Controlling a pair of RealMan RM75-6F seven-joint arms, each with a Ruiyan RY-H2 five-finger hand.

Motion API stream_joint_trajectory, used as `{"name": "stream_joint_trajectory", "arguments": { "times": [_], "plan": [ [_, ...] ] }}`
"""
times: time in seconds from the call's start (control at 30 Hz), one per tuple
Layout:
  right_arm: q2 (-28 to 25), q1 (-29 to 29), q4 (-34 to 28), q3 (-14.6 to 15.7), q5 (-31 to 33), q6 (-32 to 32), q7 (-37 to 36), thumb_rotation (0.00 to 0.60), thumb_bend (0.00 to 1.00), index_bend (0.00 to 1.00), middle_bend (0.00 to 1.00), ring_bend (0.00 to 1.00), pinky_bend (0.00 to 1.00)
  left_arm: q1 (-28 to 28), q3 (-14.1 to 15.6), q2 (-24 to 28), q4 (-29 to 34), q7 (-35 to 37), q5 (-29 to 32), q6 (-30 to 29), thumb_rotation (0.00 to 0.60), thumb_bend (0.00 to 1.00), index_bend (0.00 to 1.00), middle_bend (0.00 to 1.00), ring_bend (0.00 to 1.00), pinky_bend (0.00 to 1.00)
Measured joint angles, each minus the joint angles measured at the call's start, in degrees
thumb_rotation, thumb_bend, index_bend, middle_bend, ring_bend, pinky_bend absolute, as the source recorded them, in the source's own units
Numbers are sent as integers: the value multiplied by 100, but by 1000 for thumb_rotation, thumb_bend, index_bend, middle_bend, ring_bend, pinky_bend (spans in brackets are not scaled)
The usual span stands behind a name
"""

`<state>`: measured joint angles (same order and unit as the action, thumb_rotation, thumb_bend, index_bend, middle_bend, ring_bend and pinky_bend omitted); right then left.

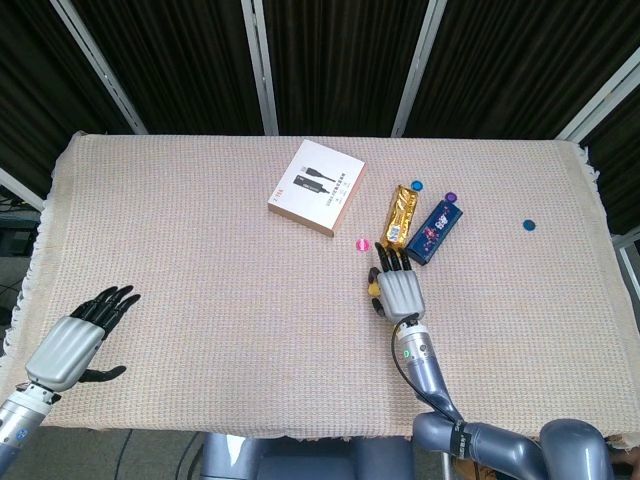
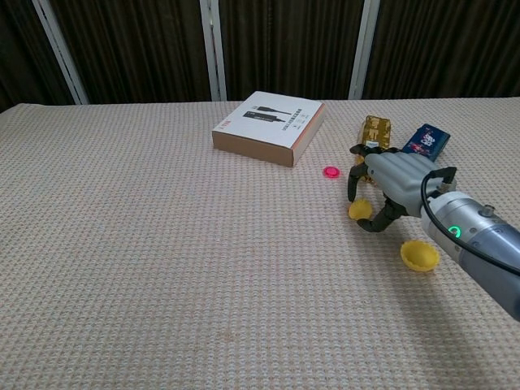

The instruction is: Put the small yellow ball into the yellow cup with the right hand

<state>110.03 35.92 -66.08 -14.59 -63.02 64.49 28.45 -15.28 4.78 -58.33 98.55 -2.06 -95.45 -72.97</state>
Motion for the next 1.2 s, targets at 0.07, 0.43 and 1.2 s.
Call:
{"name": "stream_joint_trajectory", "arguments": {
  "times": [0.07, 0.43, 1.2],
  "plan": [
    [4, 1, 12, -4, -4, -3, -23, 600, 258, 447, 0, 0, 0, 0, 2, 1, -1, 6, -3, 0, 600, 0, 0, 0, 0, 207],
    [45, 51, 185, -21, -36, -78, -124, 600, 283, 450, 0, 0, 0, -8, 10, 9, -1, 41, -20, 4, 600, 0, 0, 0, 0, 207],
    [-57, 22, 364, 10, -78, -252, -420, 600, 338, 394, 0, 0, 0, -43, 26, 31, 30, 83, -23, 62, 600, 0, 0, 0, 0, 207]
  ]
}}
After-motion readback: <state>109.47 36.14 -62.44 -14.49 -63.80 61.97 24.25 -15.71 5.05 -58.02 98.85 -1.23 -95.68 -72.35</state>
